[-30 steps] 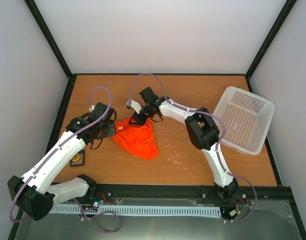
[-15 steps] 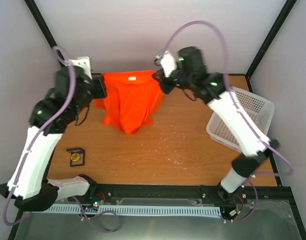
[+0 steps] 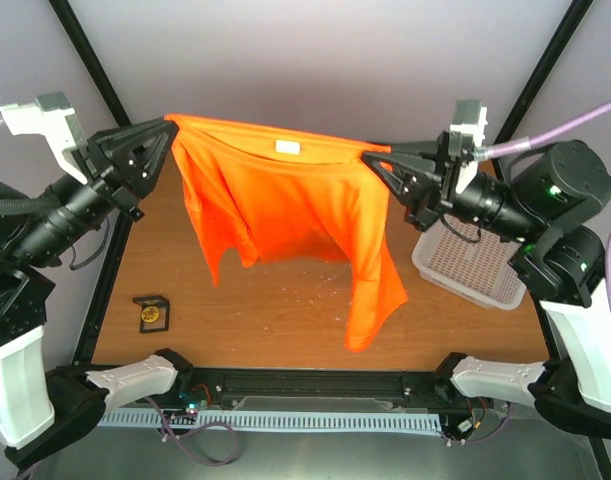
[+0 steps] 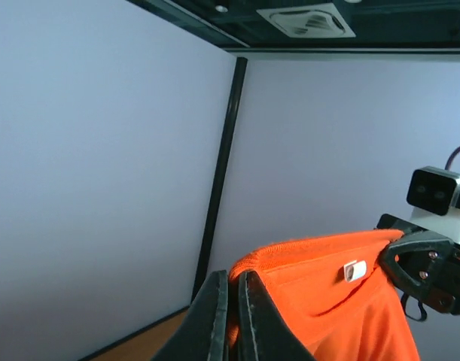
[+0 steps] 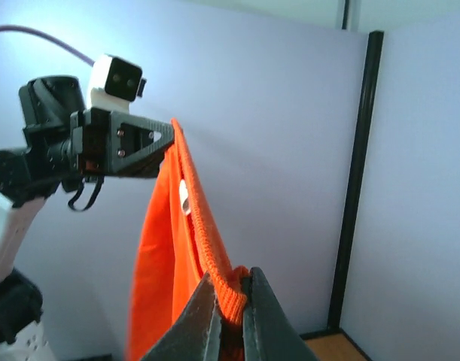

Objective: Pin the brooch onto the clothing

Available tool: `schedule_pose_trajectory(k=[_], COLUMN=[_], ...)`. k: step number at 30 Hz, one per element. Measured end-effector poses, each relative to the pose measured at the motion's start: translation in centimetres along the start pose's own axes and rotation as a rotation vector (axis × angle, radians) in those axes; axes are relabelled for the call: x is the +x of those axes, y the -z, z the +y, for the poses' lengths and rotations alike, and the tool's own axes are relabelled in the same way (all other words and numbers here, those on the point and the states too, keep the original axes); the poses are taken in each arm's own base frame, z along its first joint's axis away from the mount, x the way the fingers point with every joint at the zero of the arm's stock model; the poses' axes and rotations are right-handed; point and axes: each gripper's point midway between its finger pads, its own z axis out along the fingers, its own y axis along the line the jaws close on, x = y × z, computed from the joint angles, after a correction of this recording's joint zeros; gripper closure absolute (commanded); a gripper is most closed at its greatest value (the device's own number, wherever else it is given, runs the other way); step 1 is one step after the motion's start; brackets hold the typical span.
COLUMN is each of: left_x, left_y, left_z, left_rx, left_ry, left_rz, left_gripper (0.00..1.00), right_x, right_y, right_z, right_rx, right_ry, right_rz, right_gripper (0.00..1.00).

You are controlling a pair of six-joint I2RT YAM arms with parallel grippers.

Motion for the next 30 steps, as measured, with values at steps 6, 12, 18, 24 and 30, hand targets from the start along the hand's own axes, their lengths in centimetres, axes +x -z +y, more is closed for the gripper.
schedule_pose_trajectory(k=[6,12,18,24,30], left_x=[-1.3,5.2,24.9,39.0,37.1], left_y=[-3.0,-11.8,-14.1,-7.0,-4.1], left_z=[4.4,17.0,40.5,44.6,32.8], left_rx=[-0.194,-0.551,-0.999,-1.161,-0.87], left_ry=[0.0,-0.004,0.098,0.26,0.37], left_rz=[-0.06,0.084,0.482,0.834,0.758], left_gripper=[0.99,0.66,0.07,0.0,0.0], right_x=[-1.0,6.7,29.4,44.7,43.6], right_y=[-2.6,-4.7,-0.2,4.4,7.6], right_z=[-6.1,-21.3,-37.9,-35.4,-23.8], right_rx=[0.267,0.802,1.195,1.144,0.956], right_ry=[0.025,0.098,0.06,-0.221,-0.511], right_rz=[-0.027,0.164,0.713,1.149,1.116], right_gripper=[0.97,0.57,0.05,0.0,0.08])
